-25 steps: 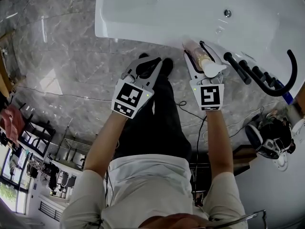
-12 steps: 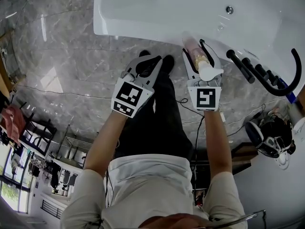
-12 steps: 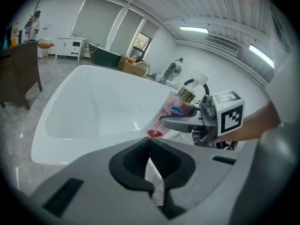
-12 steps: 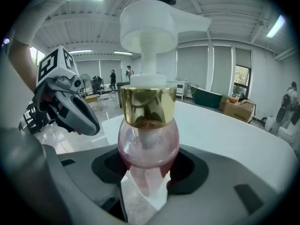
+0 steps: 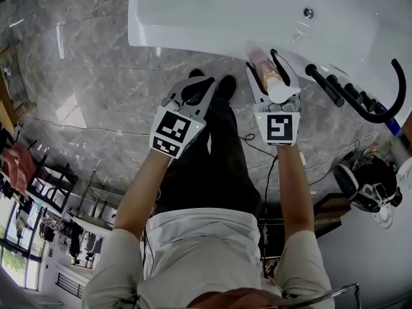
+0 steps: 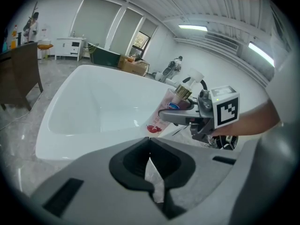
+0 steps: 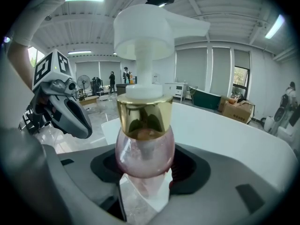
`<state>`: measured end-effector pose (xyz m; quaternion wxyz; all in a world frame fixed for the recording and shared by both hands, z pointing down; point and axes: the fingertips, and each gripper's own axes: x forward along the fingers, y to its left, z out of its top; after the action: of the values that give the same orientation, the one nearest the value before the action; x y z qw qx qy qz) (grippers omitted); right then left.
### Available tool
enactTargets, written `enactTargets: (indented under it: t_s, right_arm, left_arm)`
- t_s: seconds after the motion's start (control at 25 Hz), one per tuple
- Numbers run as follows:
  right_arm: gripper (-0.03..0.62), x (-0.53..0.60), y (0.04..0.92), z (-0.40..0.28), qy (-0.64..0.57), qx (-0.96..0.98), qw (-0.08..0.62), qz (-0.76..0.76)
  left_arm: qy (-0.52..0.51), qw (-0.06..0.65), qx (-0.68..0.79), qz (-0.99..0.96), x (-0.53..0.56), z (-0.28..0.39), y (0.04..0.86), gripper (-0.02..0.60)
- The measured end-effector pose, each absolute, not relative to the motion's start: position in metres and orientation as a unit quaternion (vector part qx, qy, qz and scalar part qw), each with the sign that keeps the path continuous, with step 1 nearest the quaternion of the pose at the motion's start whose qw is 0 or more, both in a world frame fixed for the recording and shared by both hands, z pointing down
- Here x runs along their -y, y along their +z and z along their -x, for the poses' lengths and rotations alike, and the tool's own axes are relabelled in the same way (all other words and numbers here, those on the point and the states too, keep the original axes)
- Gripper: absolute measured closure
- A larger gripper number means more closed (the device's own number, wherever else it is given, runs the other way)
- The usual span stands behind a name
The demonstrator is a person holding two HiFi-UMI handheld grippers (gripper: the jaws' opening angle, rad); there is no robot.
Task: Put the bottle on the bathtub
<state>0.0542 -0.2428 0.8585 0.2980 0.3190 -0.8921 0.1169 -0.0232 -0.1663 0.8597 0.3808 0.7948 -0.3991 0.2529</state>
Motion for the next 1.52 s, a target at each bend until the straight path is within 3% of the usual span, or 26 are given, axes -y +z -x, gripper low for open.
enactTargets:
  t_s: [0.24,0.8,1.52]
  right_arm:
    - [0.306,0.244,0.848,-0.050,0.096,0.901,0.281,-0.317]
    - [0.304,0.198,0.793,-0.088,0.133,0.871,0.294,-0.371]
    - [0.306,0.128,0.596,-0.116,0.191,0.854,0.259,-0.409]
  left_arm:
    - [0.256,0.377,0.403,-0.794,0.155,0.035,0.851,0.574]
    - [0.241,0.353,0.416,-0.802,0.117,0.047,0.767,0.574]
    - [0.206,0.307,0.437,-0.820,0.069,0.039,0.575,0.574]
